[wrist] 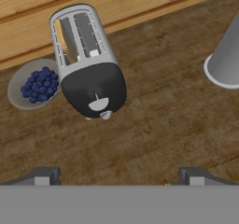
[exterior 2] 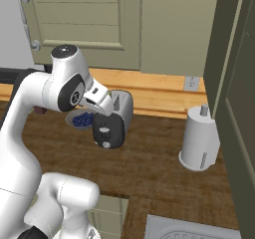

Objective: Start the toaster. Once the lever pops up, take the bread to the plate on the dining counter.

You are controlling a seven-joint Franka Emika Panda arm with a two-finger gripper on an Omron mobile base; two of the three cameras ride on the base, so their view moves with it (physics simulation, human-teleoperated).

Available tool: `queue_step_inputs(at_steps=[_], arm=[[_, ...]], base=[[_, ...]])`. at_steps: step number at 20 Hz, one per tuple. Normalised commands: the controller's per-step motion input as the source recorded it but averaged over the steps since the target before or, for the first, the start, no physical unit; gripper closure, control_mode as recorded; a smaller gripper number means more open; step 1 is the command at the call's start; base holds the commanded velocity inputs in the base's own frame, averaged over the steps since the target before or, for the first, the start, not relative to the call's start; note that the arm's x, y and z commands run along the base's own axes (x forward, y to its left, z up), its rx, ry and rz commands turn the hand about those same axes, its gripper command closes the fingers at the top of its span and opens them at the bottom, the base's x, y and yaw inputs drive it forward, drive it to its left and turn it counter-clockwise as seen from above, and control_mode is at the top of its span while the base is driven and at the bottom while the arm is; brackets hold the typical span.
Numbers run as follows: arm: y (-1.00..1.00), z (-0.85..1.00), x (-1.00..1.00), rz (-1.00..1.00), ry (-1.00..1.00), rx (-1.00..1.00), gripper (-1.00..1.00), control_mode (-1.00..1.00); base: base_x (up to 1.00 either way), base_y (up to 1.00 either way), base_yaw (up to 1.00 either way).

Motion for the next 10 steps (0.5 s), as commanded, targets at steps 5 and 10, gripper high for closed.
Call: queue_step_inputs(at_steps=[5, 10], arm=[[0.0, 0.0, 0.0, 0.0, 0.0, 0.0, -1.0, -1.0], [0.0, 0.0, 0.0, 0.0, 0.0, 0.0, -1.0, -1.0]], base=[[0.0, 0.0, 0.0], [0.0, 0.0, 0.0]])
